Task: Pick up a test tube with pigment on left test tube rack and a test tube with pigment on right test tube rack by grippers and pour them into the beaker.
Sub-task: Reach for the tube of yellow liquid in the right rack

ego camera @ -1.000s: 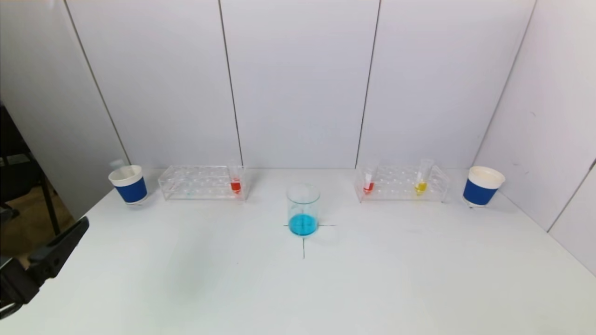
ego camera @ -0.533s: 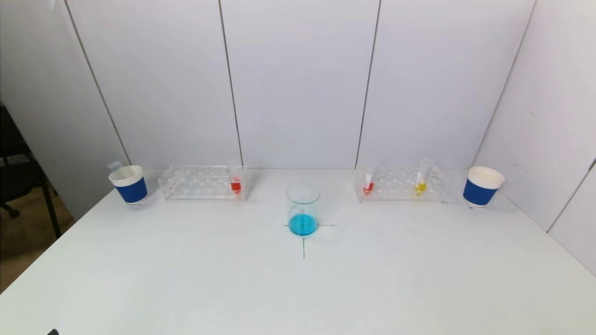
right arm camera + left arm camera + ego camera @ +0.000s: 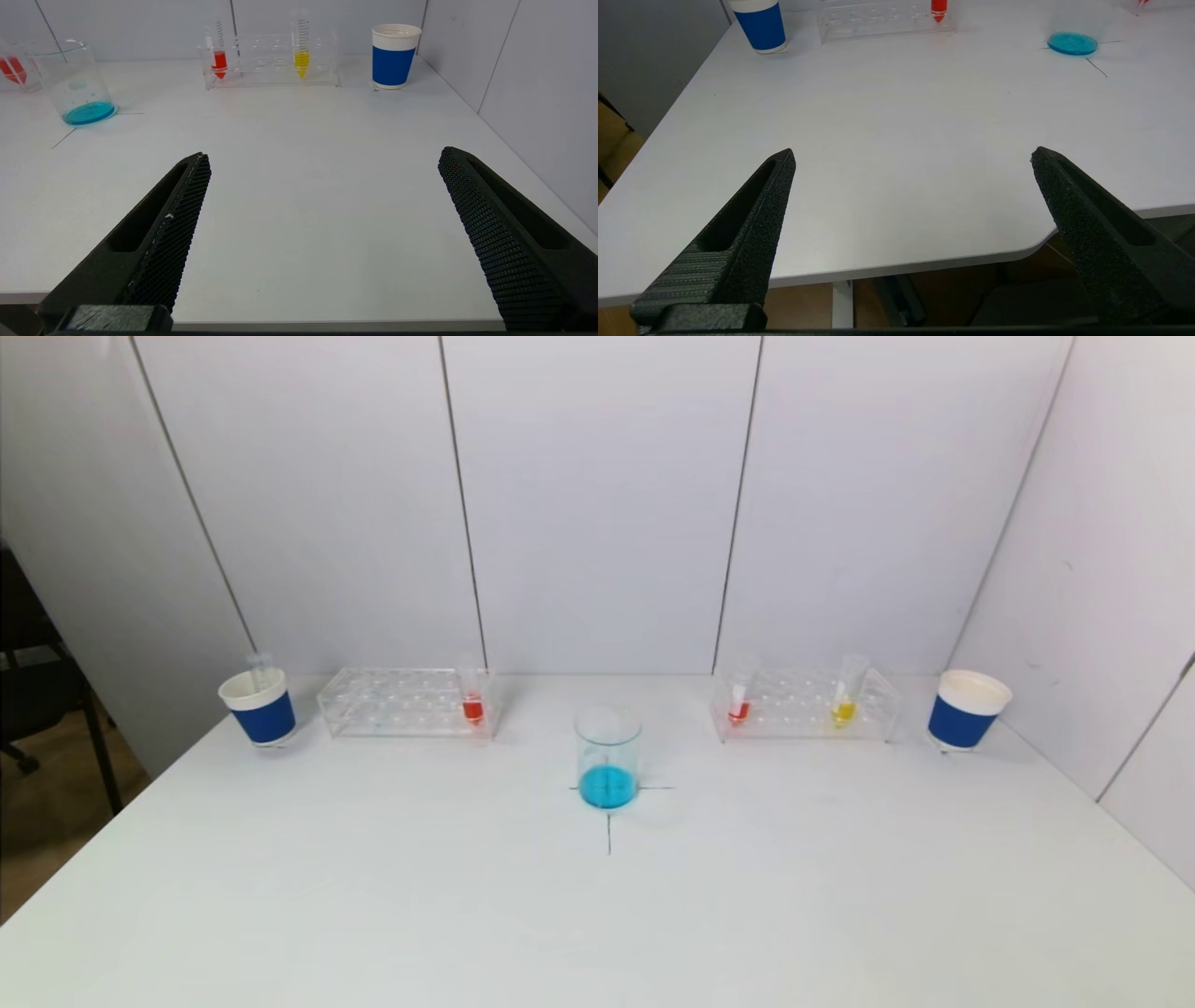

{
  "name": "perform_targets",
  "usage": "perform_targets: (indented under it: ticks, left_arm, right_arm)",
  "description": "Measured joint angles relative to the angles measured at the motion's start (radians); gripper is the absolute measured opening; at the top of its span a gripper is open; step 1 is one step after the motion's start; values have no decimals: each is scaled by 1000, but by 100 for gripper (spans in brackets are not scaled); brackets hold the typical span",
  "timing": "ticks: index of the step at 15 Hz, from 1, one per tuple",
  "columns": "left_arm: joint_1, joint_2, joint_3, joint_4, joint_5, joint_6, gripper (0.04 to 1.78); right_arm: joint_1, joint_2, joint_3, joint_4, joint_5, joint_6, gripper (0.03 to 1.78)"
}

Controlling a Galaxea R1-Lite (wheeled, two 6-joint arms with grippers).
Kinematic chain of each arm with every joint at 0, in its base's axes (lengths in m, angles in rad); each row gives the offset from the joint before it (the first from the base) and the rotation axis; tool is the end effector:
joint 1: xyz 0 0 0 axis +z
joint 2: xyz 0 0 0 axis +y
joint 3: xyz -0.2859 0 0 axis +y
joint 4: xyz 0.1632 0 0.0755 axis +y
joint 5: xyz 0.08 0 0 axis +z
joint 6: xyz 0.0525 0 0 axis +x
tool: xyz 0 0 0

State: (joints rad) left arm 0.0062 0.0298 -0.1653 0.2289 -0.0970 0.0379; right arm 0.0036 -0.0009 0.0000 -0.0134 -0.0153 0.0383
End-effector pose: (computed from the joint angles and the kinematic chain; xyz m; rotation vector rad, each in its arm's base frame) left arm -0.0026 -0.0051 0.0930 0.0330 0.0916 -0.0925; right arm 0.0097 -0.0008 0.0773 0.0384 -0.0145 -0.0114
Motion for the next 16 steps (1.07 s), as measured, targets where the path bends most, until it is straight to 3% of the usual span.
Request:
perform_targets:
  ticks: [5,9,12,16]
  left_arm:
    - [-3,-30,73,-74,1,-19,176]
    - [-3,-31,149,-275,21,-2,176]
    - [-3,-31,163,-220,85,47,176]
    - [-3,-31,165,-219,78,53,176]
  right_arm:
    - [0,0,0,0,0,0,177]
    - [0,0,0,0,0,0,177]
    - [0,0,0,0,0,0,177]
    - [0,0,0,0,0,0,177]
